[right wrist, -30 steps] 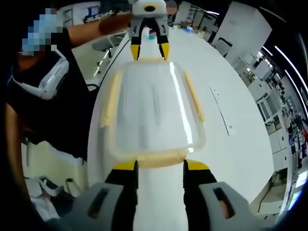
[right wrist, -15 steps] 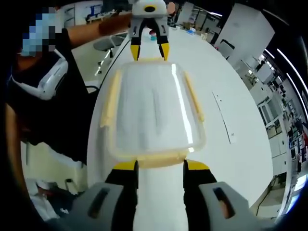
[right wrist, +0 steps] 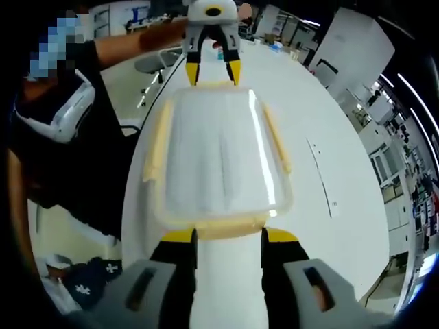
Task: Snap each plastic latch of the storage box into its locked position after aligning the lid with the box until every specified latch is closed and the lid sits flush.
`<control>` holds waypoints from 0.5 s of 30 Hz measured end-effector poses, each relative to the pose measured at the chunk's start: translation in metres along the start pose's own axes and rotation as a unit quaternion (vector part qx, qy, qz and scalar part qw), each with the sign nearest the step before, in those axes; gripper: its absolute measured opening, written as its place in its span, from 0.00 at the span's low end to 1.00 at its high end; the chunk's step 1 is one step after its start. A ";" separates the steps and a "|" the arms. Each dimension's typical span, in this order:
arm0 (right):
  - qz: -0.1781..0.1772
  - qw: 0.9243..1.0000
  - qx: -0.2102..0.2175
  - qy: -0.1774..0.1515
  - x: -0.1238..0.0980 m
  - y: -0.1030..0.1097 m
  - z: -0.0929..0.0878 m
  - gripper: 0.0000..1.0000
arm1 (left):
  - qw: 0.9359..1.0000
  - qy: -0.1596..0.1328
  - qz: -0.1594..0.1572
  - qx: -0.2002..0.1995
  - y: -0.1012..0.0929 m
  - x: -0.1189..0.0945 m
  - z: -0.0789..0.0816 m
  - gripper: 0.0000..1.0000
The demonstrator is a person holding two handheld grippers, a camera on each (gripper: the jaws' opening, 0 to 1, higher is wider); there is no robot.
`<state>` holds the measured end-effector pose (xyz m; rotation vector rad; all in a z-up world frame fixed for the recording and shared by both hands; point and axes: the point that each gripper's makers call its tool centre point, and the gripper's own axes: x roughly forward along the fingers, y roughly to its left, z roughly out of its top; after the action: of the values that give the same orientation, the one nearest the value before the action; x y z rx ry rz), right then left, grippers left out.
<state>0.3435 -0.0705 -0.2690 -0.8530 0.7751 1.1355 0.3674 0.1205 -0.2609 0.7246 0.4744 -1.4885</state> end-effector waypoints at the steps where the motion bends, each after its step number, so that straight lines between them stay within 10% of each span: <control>1: 0.000 1.000 0.000 -0.002 0.000 0.000 0.001 0.32 | 1.000 0.001 0.001 0.000 0.000 -0.001 -0.001 0.34; 15: 0.005 1.000 -0.006 -0.018 0.021 0.004 0.023 0.32 | 1.000 0.011 0.009 -0.008 -0.005 -0.017 -0.027 0.34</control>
<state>0.3471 -0.0401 -0.2769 -0.8381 0.7446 1.1615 0.3656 0.1520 -0.2688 0.7309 0.4952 -1.4596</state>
